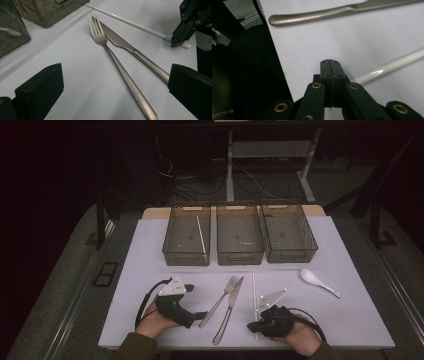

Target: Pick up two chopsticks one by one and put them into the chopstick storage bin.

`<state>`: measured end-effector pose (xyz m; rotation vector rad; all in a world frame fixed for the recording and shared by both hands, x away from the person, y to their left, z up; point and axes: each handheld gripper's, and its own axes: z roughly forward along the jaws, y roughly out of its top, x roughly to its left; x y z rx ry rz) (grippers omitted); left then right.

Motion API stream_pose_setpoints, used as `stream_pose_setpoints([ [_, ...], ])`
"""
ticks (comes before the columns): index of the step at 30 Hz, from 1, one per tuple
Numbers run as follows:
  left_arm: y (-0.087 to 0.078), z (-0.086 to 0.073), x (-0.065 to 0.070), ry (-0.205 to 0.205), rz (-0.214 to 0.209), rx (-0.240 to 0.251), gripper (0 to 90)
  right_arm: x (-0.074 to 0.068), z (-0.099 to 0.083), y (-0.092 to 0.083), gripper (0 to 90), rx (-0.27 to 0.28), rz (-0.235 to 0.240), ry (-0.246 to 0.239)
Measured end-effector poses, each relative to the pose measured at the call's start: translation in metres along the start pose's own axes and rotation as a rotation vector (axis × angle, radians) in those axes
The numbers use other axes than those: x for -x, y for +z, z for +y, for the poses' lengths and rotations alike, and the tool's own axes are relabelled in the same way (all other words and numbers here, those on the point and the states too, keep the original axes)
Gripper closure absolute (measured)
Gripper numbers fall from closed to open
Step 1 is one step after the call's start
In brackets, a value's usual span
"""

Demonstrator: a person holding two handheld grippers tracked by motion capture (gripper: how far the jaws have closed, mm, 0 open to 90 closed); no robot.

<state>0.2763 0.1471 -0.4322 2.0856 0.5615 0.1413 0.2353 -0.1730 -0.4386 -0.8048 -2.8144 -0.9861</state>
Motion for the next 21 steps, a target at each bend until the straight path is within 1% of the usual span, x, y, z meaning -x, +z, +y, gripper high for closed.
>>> stream_pose_setpoints([
  [2,0.000,0.000,0.001,-0.006,0.000,0.000,0.0,0.001,-0.002,-0.002,89.8,-0.002,-0.004,0.002],
  [6,0.000,0.000,0.000,0.004,0.000,-0.006,0.0,0.003,-0.005,-0.004,89.7,0.001,0.000,0.009],
  [8,0.000,0.000,0.000,-0.002,0.000,-0.004,0.0,0.004,-0.005,-0.004,89.7,0.002,-0.004,0.006],
  [11,-0.001,0.000,0.000,0.002,0.000,-0.008,0.0,0.006,-0.005,-0.005,89.7,0.015,-0.007,0.007],
  [13,-0.002,0.000,0.000,0.007,0.000,-0.006,0.0,0.005,-0.005,-0.007,89.5,0.036,-0.003,0.020],
  [15,-0.002,0.000,0.000,0.008,0.000,-0.006,0.0,0.007,-0.003,-0.012,85.6,0.062,-0.012,0.025],
  [18,-0.001,0.000,0.001,0.007,0.002,-0.006,0.0,0.012,0.001,-0.018,74.5,0.095,-0.038,0.043],
  [20,-0.001,0.000,0.001,0.004,0.002,-0.006,0.0,0.020,0.006,-0.021,68.2,0.118,-0.064,0.048],
  [21,-0.001,0.000,0.001,0.003,0.003,-0.008,0.0,0.024,0.009,-0.023,64.8,0.130,-0.079,0.058],
])
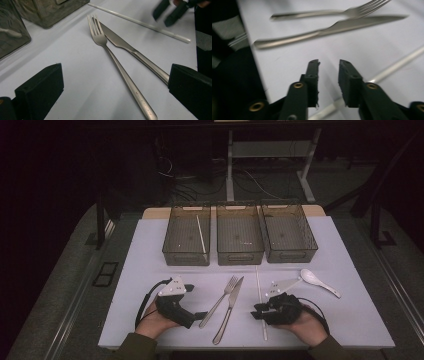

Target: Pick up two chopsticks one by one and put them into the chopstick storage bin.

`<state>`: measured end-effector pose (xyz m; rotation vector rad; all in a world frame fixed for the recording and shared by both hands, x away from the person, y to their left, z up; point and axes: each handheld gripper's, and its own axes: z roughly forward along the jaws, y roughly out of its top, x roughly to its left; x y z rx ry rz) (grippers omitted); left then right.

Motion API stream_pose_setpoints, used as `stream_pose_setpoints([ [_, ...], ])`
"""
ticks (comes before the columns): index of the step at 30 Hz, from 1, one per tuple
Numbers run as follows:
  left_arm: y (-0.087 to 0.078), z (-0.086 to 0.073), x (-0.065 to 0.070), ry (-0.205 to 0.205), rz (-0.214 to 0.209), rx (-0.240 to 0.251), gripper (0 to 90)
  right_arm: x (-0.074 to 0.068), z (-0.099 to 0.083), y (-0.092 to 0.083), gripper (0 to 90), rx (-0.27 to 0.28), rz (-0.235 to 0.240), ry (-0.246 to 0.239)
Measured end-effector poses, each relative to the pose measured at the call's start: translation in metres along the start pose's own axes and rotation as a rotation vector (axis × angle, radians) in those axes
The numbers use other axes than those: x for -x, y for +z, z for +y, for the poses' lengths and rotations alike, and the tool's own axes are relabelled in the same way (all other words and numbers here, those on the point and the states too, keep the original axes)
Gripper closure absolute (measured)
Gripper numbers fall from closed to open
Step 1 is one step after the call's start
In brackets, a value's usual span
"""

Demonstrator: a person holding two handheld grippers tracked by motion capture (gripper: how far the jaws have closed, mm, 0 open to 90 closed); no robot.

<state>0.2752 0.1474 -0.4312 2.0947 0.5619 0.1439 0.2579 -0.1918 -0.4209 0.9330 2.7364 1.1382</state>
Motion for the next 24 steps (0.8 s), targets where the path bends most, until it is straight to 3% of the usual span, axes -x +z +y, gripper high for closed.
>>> stream_pose_setpoints([
  [4,0.000,0.000,0.000,0.000,0.002,0.002,0.0,0.027,0.015,0.002,59.8,0.023,-0.106,0.048],
  [7,0.001,0.000,0.000,-0.010,0.003,0.012,0.0,0.046,0.025,0.007,59.9,0.042,-0.195,0.084],
  [11,0.000,0.000,0.000,-0.010,0.004,0.011,0.0,0.070,0.036,0.017,63.5,0.056,-0.270,0.123],
  [16,0.001,0.000,0.000,-0.011,0.004,0.018,0.0,0.092,0.043,0.031,69.6,0.069,-0.293,0.186],
  [24,0.001,0.000,0.000,-0.018,0.001,0.021,0.0,0.105,0.051,0.045,74.7,0.039,-0.309,0.224],
])
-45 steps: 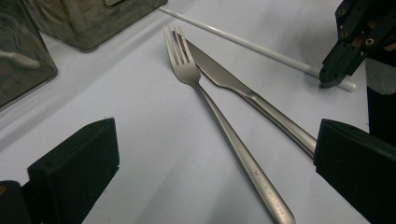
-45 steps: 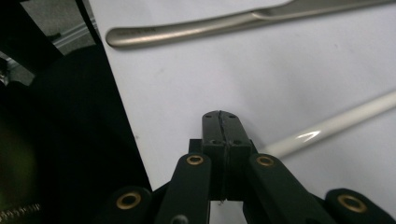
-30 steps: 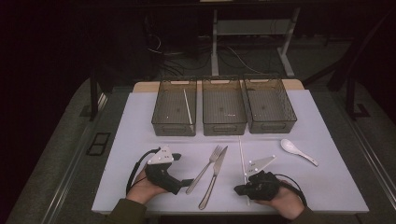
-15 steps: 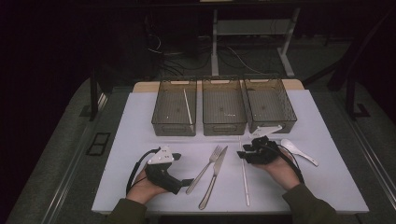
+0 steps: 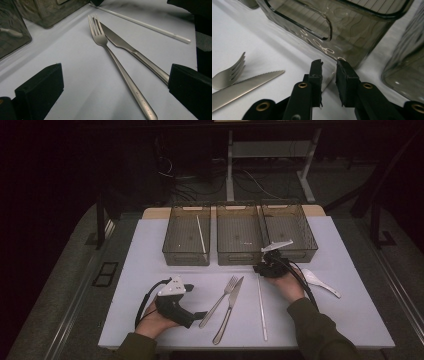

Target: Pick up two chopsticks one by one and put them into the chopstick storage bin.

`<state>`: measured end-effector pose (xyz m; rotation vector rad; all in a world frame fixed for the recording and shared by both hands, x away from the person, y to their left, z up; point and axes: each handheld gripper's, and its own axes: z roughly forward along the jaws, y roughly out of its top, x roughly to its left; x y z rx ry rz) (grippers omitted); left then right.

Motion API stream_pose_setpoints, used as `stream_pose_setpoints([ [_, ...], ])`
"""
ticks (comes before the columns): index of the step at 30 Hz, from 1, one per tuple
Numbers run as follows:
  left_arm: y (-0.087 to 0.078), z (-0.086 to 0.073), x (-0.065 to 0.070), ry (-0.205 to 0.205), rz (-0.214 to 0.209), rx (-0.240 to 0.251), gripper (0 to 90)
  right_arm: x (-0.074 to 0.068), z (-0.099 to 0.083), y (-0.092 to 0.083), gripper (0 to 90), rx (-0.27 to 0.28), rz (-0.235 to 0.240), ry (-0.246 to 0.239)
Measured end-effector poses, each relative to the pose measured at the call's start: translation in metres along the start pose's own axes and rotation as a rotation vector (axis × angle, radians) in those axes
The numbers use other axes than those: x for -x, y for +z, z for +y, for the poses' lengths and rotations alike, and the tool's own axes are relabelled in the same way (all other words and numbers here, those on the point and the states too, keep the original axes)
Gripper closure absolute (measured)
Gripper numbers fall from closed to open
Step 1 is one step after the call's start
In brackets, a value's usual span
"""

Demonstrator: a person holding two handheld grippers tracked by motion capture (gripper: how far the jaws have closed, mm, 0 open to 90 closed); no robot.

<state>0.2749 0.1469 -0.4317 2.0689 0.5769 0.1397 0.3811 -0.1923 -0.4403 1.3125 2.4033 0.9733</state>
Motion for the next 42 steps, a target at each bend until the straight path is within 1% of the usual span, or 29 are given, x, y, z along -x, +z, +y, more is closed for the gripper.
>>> stream_pose_setpoints([
  [5,-0.0005,0.0000,-0.0003,0.001,0.000,0.001,0.0,0.0002,0.0013,0.0062,77.1,-0.022,-0.007,0.001],
  [7,-0.0004,0.0000,-0.0003,0.001,-0.001,0.001,0.0,0.0003,0.0012,0.0068,79.3,-0.019,-0.013,-0.001],
  [10,0.0000,0.0002,0.0001,0.000,-0.003,0.001,0.0,-0.0001,0.0010,0.0068,79.4,-0.021,-0.017,-0.006],
  [14,-0.0001,0.0003,0.0001,0.001,-0.002,0.003,0.0,-0.0039,0.0013,0.0073,80.2,-0.025,-0.038,-0.036],
  [21,0.0001,0.0004,0.0001,0.000,-0.003,0.003,0.0,-0.0071,0.0029,0.0082,83.3,-0.037,-0.049,-0.065],
  [36,0.0002,0.0003,-0.0005,-0.001,-0.005,0.004,0.0,-0.0079,0.0036,0.0086,86.6,-0.041,-0.043,-0.090],
  [40,0.0002,0.0002,-0.0005,0.000,-0.005,0.003,0.0,-0.0062,0.0032,0.0082,86.1,-0.039,-0.033,-0.077],
  [42,0.0004,0.0000,-0.0007,-0.001,-0.008,0.002,0.0,-0.0034,0.0025,0.0079,85.6,-0.031,-0.015,-0.060],
])
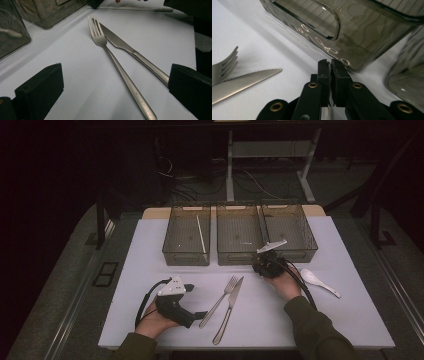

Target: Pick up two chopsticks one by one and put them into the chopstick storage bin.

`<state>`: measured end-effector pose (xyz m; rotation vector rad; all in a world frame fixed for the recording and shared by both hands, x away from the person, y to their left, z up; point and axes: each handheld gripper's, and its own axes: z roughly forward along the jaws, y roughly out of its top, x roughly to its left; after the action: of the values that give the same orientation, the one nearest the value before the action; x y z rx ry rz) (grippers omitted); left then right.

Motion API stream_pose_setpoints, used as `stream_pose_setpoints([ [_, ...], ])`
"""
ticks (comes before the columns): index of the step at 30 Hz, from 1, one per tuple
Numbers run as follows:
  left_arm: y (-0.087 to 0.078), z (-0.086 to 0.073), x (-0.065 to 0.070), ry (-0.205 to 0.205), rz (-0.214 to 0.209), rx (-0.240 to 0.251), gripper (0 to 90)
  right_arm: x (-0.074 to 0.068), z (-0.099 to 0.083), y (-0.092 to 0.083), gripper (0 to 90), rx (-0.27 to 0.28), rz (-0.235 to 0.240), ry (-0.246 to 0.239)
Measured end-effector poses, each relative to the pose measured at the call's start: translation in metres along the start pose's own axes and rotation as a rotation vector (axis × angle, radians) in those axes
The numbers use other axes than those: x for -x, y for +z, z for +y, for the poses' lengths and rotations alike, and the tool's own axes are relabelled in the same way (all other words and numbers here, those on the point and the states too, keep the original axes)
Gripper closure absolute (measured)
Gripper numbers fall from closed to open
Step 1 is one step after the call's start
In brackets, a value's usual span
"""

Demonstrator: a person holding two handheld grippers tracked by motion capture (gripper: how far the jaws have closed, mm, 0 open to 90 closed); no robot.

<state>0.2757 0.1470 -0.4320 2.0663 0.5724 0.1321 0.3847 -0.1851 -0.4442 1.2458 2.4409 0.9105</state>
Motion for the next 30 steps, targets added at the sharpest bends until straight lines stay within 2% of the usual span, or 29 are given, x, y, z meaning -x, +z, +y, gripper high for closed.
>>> stream_pose_setpoints([
  [2,0.000,0.000,0.000,0.001,-0.001,-0.002,0.0,0.005,-0.001,-0.003,82.9,0.015,0.052,0.043],
  [3,0.000,0.000,0.000,0.003,0.000,-0.002,0.0,0.006,-0.001,-0.007,81.5,0.028,0.059,0.054],
  [8,0.000,-0.001,0.002,0.010,0.004,0.000,0.0,0.009,-0.003,-0.029,73.4,0.052,0.082,0.032],
  [12,-0.001,-0.003,0.002,0.001,0.008,0.006,0.0,0.010,-0.010,-0.045,64.6,0.058,0.136,0.025],
  [16,-0.002,-0.004,0.002,0.011,0.013,0.007,0.0,0.012,-0.020,-0.060,56.0,0.067,0.168,0.023],
  [19,-0.004,-0.004,0.000,0.024,0.020,-0.001,0.0,0.009,-0.030,-0.069,50.5,0.083,0.161,0.003],
  [22,-0.006,-0.006,-0.001,0.028,0.031,-0.002,0.0,0.004,-0.038,-0.076,48.4,0.067,0.165,-0.029],
  [27,-0.007,-0.006,-0.001,0.027,0.038,-0.002,0.0,-0.001,-0.052,-0.085,50.7,0.066,0.157,-0.048],
  [30,-0.007,-0.006,0.000,0.029,0.035,-0.001,0.0,-0.002,-0.062,-0.090,52.6,0.050,0.136,-0.047],
])
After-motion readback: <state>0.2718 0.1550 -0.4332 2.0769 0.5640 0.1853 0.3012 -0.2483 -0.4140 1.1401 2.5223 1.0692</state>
